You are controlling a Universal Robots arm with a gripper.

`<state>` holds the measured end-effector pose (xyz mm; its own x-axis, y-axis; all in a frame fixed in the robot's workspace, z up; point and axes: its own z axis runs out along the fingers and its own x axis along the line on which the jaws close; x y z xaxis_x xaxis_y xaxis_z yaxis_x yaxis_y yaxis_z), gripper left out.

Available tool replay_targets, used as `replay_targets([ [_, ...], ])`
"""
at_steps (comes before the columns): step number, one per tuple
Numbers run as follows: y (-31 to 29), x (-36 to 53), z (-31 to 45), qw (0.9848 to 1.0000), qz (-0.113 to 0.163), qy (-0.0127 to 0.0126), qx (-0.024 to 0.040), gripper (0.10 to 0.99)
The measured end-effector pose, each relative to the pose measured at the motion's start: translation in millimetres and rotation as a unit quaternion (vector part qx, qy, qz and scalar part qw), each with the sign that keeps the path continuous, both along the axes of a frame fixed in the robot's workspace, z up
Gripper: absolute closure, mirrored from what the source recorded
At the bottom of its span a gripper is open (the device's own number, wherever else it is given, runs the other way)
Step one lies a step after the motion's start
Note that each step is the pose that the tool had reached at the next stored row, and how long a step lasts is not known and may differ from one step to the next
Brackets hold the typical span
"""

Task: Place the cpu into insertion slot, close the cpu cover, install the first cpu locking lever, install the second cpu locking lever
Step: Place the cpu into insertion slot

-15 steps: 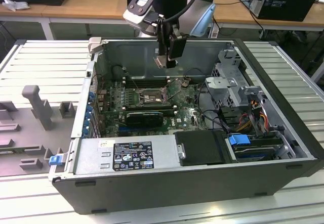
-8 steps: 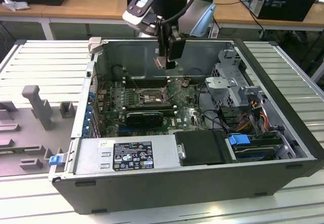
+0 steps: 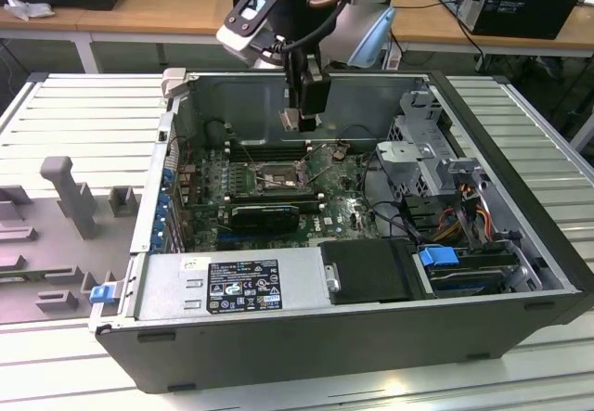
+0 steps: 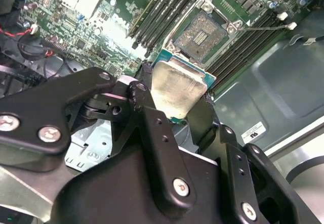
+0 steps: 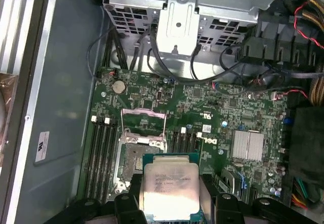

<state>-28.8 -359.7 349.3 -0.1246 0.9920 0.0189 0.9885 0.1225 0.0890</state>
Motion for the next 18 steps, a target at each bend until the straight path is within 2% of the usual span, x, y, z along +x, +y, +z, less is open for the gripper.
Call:
replay_targets([
  [6, 0.2, -1.0, -3.6, 1.0, -0.003, 0.0002, -0.0027, 0.561],
  [10, 1.9, -4.5, -13.1, 0.9997, -0.022, 0.0004, -0.0027, 0.561],
  [16, 2.5, -7.1, -22.9, 0.9996, -0.026, 0.0023, -0.0027, 0.561],
  [18, 3.0, -7.5, -26.8, 0.9996, -0.028, 0.0043, -0.0027, 0.561],
])
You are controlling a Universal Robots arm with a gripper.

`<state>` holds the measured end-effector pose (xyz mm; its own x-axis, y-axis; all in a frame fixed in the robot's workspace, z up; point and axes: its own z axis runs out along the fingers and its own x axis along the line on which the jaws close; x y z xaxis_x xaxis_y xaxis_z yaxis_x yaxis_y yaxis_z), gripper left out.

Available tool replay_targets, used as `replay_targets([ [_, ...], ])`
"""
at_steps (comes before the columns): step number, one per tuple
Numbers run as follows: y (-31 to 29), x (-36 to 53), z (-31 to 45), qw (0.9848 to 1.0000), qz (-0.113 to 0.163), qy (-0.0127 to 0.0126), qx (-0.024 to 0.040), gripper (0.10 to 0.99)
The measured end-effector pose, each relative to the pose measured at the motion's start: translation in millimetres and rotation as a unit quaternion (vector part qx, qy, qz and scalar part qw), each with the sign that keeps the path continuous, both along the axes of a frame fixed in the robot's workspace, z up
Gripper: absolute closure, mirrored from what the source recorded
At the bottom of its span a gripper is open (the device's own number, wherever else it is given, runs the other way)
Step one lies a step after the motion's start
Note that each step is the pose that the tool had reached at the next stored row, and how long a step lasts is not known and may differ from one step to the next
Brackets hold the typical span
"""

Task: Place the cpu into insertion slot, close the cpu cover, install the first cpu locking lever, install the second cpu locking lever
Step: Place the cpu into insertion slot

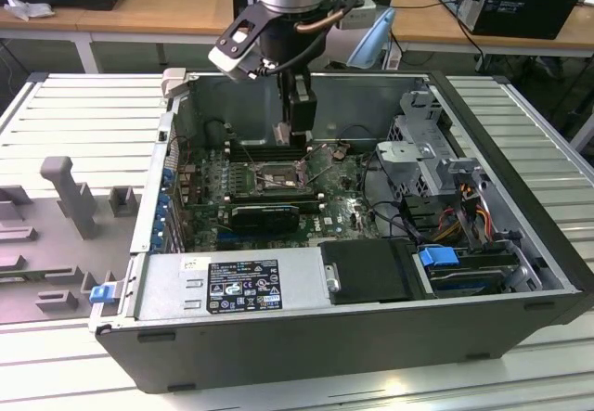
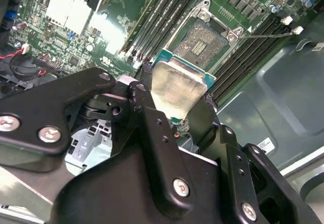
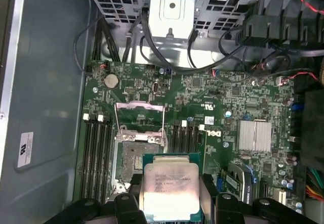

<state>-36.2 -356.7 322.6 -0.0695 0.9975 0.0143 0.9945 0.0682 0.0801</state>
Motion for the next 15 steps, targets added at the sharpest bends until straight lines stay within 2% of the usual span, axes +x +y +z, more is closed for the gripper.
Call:
replay_targets([
  [2, 0.6, -0.2, -4.3, 1.0, -0.002, 0.0028, 0.0, 0.561],
  [7, 2.1, -0.2, -14.5, 1.0, -0.006, 0.0074, 0.0, 0.561],
  [9, 3.6, -0.3, -20.2, 0.9999, -0.009, 0.0107, -0.0001, 0.561],
  [15, 5.8, -3.1, -23.6, 0.9998, -0.017, 0.0111, 0.0001, 0.561],
])
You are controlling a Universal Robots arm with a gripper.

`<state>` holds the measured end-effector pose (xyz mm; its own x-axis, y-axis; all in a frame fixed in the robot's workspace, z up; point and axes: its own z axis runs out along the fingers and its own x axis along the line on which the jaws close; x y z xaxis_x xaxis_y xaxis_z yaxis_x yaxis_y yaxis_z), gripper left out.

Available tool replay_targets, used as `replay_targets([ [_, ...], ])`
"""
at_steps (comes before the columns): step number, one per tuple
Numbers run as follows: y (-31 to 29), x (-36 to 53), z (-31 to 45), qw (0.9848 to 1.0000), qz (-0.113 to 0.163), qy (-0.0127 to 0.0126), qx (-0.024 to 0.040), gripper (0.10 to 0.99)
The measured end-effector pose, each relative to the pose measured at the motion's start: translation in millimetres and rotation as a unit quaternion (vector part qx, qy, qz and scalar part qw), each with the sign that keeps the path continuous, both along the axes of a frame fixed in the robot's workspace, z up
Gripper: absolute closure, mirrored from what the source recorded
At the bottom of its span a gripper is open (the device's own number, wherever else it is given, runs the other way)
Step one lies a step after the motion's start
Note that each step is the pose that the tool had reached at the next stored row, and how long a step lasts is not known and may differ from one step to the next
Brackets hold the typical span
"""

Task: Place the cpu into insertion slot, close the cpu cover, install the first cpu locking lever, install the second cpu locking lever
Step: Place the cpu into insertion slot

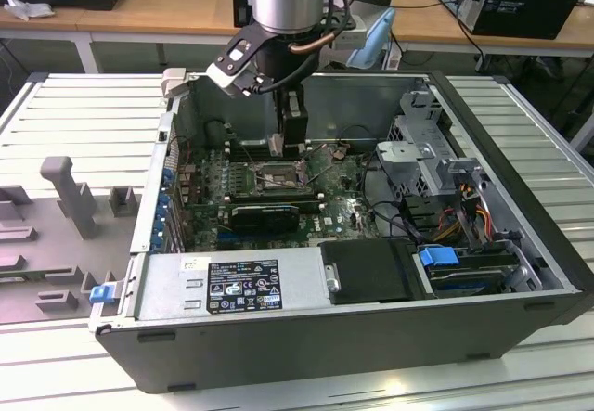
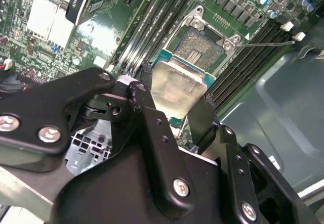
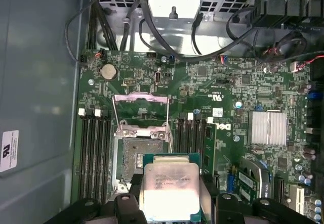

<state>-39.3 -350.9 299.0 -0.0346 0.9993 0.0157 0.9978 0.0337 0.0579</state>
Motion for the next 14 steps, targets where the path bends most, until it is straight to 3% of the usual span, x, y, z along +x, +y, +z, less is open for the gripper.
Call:
replay_targets([
  [4, 1.0, -1.9, -5.1, 1.0, -0.005, 0.0001, 0.0, 0.561],
  [7, 2.6, -2.6, -16.3, 1.0, -0.005, 0.0005, 0.0, 0.561],
  [11, 4.8, -2.8, -24.4, 1.0, -0.005, 0.0006, -0.0001, 0.561],
  [14, 11.6, -2.8, -35.0, 1.0, -0.005, 0.0006, -0.0001, 0.561],
])
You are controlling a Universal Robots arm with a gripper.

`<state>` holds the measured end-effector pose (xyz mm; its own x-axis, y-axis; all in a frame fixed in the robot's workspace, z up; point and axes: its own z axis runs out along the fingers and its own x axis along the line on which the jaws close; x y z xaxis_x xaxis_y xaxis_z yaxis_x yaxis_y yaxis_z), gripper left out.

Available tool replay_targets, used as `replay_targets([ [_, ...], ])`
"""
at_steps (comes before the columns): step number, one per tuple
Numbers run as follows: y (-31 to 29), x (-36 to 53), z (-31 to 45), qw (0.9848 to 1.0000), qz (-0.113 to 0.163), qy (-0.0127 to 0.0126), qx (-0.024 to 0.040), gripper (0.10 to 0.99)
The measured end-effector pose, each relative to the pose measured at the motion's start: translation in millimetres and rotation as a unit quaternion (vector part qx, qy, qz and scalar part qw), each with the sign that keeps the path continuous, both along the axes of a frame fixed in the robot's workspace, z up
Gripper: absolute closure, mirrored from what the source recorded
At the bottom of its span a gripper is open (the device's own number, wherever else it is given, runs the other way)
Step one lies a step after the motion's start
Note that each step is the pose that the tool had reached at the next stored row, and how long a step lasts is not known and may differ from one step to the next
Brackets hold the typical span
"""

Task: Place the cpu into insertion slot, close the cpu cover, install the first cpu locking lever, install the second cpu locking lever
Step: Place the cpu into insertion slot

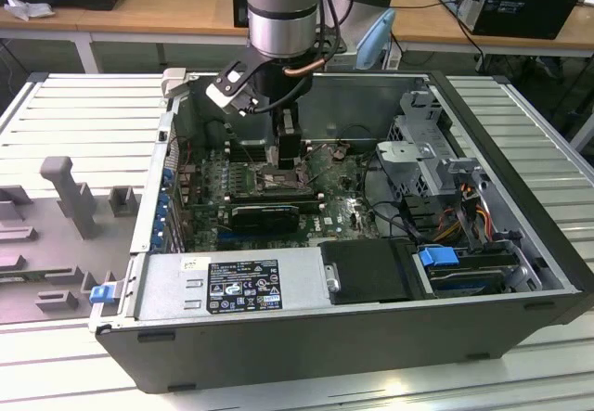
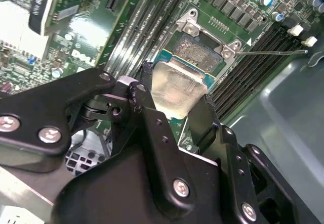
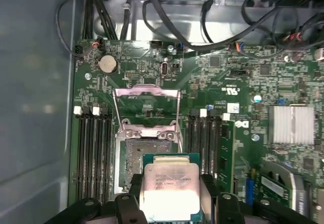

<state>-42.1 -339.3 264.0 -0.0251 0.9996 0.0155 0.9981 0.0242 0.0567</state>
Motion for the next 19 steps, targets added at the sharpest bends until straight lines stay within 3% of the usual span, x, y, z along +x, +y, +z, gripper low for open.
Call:
replay_targets([
  [7, 2.8, 0.0, -17.1, 1.0, 0.0, 0.0, 0.0, 0.561],
  [19, 8.1, -2.7, -35.9, 0.9999, -0.014, -0.001, 0.0, 0.561],
])
